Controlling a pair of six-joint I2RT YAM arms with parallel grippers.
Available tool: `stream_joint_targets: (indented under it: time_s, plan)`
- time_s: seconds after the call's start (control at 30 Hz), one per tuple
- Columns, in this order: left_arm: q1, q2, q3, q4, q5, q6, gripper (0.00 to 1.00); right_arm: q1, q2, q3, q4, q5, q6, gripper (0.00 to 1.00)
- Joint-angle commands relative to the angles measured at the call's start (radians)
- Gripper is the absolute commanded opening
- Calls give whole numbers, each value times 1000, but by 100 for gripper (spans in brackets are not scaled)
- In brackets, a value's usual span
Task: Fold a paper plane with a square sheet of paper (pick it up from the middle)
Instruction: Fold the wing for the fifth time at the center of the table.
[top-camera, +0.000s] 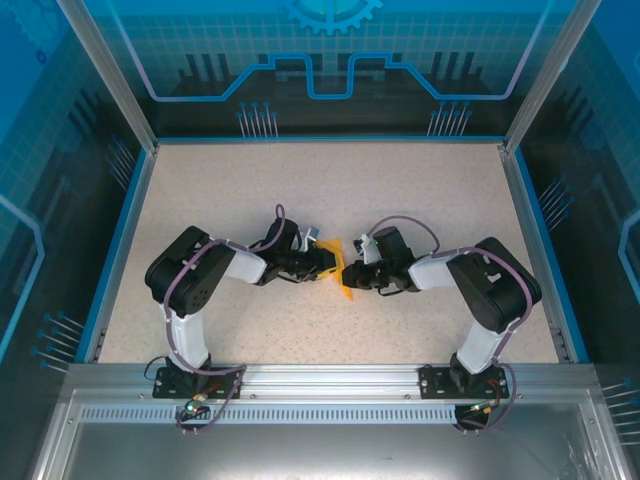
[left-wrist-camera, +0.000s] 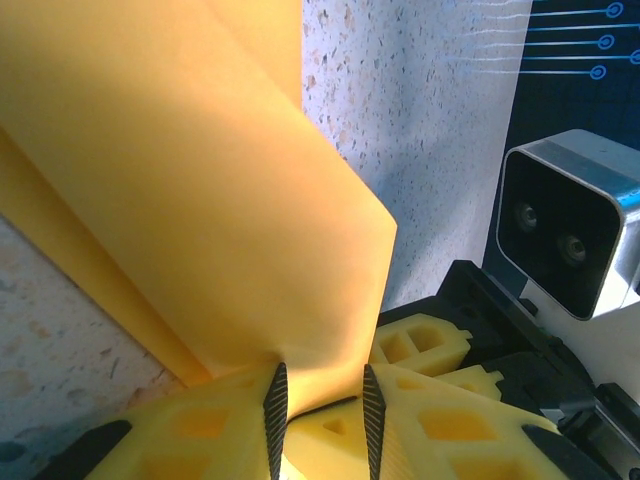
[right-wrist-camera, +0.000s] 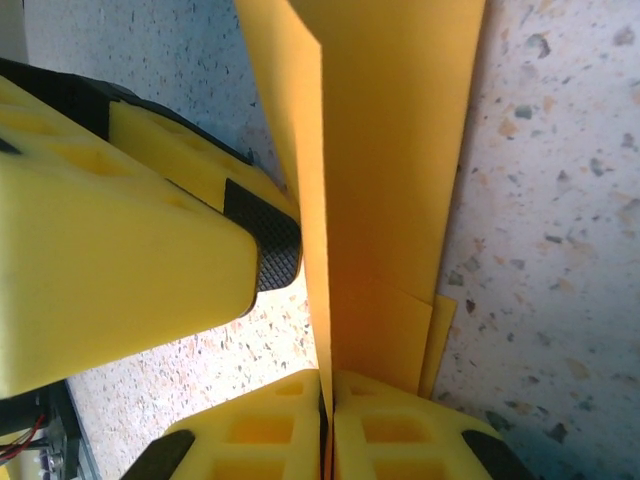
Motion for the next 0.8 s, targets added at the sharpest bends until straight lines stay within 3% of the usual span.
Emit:
stream_joint_targets:
  time_s: [0.0,0.3,0.77]
  plan:
    - [-8,-18,13,2,-10,20,28,23,59,12,-106,128,-59,10]
    - [-8,-9,17,-37,-38,19,27,48,78,24,-141,184,-78,9]
    - [-9,0,78,-226,-89,61,24,52,46,31,-151,180,-95,12]
